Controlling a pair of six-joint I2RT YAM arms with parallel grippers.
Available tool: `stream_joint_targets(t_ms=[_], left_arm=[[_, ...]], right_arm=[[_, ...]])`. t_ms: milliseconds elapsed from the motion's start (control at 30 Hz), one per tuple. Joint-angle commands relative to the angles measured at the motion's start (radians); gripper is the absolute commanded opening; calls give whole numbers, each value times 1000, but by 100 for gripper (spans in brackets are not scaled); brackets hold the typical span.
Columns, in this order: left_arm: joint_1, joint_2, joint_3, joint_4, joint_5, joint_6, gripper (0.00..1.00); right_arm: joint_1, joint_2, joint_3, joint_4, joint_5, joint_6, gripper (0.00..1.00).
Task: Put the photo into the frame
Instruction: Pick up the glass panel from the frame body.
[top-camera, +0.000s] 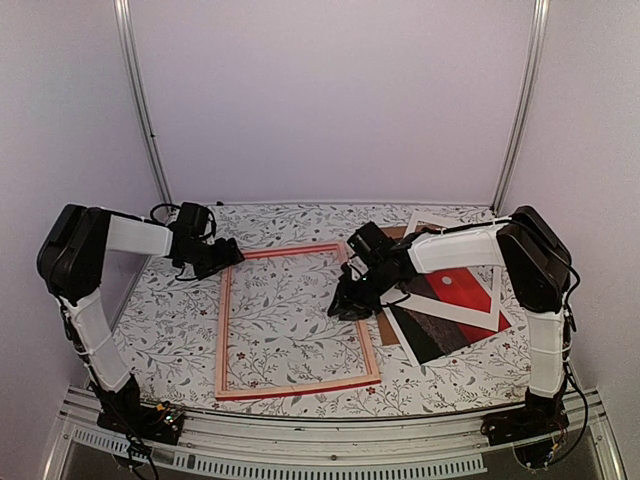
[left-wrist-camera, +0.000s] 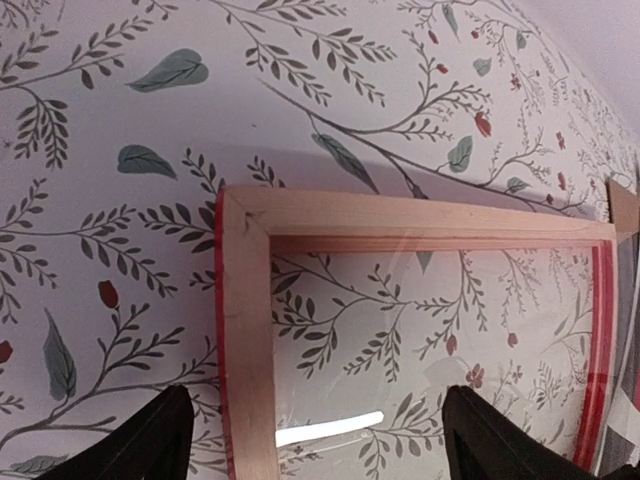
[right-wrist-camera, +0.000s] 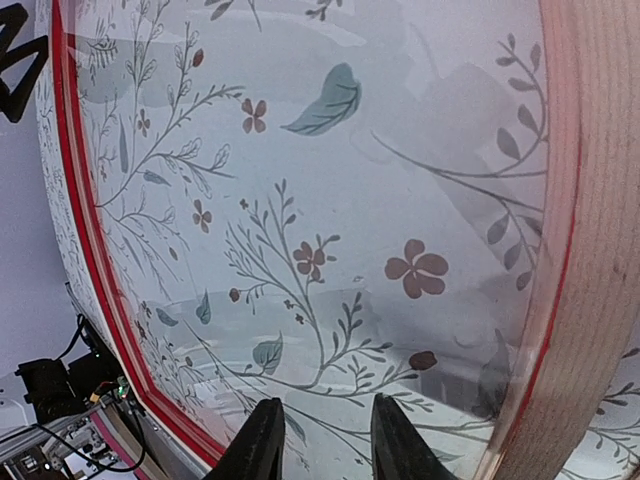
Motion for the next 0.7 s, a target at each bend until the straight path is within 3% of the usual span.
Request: stream_joint_targets(t_ms=[0,367,667], left_arm=[[-14,22,41,13,41,6,88],[-15,-1,71,-25,-31,24,91],[-15,-60,47,-72,-90,33,94]], right_arm=[[-14,-6,6,16,-28,3,30],[-24,-77,-55,136,-137,80,5],[-26,-140,-41,190,-218,161,0]])
